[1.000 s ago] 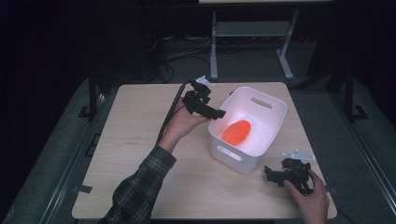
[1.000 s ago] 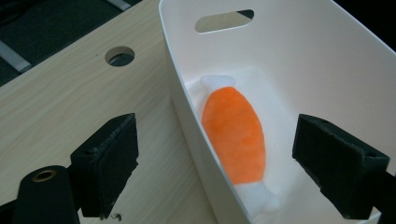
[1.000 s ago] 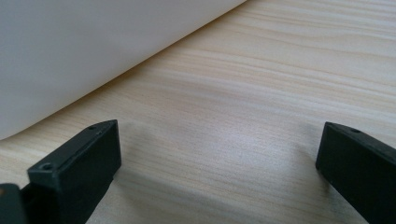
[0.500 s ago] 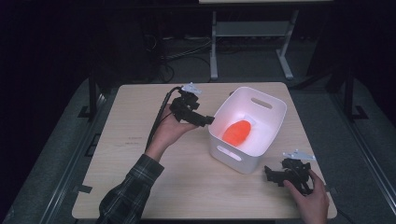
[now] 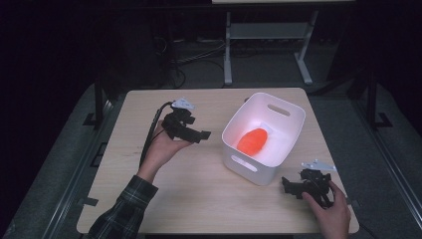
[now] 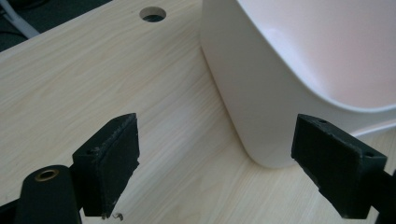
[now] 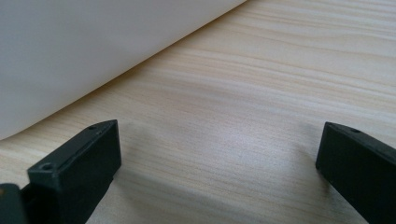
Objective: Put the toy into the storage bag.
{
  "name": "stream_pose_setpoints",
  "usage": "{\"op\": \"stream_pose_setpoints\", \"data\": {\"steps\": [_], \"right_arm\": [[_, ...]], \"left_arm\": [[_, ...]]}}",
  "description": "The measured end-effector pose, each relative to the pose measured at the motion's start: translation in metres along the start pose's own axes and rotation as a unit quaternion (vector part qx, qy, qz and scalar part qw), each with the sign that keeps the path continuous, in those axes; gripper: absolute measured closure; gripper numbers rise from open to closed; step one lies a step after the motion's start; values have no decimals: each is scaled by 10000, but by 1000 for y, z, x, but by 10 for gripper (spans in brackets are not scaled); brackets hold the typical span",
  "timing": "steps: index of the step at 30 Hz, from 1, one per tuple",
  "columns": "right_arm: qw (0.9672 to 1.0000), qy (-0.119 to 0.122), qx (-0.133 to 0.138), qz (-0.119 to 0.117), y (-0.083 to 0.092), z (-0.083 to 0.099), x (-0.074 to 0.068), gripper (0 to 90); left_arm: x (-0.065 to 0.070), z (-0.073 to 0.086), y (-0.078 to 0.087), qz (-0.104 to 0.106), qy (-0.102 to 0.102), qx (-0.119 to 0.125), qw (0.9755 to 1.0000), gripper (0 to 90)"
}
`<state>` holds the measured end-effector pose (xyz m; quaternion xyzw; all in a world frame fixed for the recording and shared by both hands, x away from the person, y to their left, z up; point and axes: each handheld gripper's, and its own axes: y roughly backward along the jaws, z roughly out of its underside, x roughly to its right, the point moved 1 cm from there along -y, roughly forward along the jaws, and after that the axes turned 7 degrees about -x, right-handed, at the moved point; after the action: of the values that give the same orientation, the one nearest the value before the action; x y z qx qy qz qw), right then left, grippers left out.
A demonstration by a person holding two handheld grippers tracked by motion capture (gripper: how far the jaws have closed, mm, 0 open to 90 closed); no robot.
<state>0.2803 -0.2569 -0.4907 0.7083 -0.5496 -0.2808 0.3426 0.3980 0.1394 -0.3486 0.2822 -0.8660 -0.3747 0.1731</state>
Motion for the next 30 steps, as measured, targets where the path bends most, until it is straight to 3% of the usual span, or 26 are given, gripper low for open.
{"op": "stream_pose_setpoints", "data": {"steps": [19,30], "right_arm": [[10000,-14,-8,-3,0,0,0,0],[10000,-2,0,0,0,0,0,0]], "left_arm": [[-8,58,17,-198,98,148,9996,151],[-11,100,21,-350,156,142,9992,151]]}}
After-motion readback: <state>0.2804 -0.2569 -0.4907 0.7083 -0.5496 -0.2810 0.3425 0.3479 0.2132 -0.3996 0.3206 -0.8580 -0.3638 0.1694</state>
